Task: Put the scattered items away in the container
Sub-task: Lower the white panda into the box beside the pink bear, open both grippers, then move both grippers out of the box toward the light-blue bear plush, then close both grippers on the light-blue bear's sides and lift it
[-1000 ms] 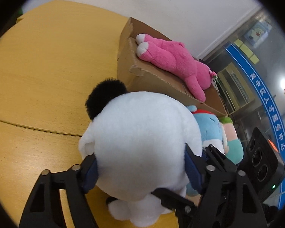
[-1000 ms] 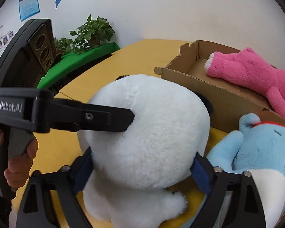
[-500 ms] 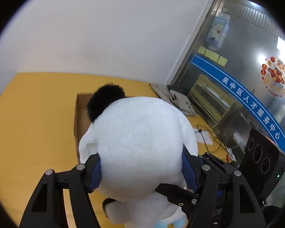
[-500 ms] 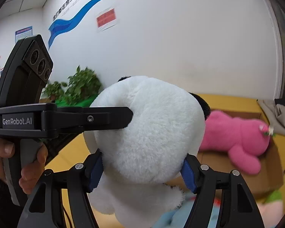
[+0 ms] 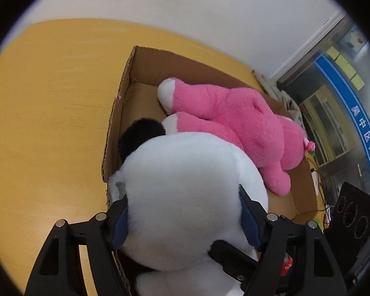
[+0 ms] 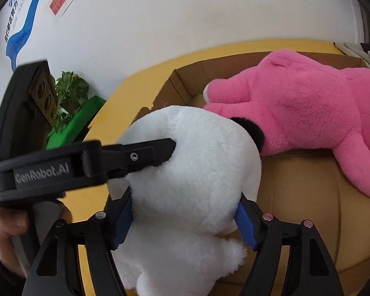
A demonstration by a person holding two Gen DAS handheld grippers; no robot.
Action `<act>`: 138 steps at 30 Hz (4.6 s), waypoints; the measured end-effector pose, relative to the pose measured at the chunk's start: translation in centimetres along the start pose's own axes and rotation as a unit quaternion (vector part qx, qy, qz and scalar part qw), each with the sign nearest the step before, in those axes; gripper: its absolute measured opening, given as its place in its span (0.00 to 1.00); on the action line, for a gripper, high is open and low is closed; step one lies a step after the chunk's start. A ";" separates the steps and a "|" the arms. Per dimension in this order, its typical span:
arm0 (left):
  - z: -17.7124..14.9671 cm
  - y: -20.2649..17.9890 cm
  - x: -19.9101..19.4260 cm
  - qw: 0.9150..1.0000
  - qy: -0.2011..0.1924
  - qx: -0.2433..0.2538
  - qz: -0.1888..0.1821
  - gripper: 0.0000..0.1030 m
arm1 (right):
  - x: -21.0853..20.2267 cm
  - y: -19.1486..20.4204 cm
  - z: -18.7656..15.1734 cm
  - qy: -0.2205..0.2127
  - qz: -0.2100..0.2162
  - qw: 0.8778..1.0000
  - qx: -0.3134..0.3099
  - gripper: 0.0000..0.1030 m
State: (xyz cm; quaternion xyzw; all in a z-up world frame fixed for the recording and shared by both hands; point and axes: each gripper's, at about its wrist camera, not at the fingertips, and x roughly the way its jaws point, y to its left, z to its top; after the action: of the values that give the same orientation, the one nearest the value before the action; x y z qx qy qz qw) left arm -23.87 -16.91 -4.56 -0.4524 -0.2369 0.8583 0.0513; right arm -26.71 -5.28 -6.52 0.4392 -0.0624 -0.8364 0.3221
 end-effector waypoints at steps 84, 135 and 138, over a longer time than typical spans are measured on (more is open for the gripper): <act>-17.6 -14.5 -8.7 0.992 -0.020 0.118 0.040 0.86 | -23.5 -4.5 -17.8 -0.030 -0.084 0.994 -0.059 1.00; -23.5 -7.6 -6.7 0.995 0.056 -0.021 -0.077 0.59 | -18.1 -3.4 -23.2 0.122 0.138 0.982 -0.038 0.71; -24.1 -8.0 -8.3 0.996 0.044 -0.019 -0.075 0.54 | -19.1 -2.3 -23.5 0.110 0.125 0.984 -0.070 0.66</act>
State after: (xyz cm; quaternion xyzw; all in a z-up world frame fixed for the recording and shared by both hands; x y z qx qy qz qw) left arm -0.71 -3.65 -6.16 -0.4714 -0.2844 0.8265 0.1173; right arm -1.89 12.08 -8.41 0.4938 -0.0219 -0.7385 0.4586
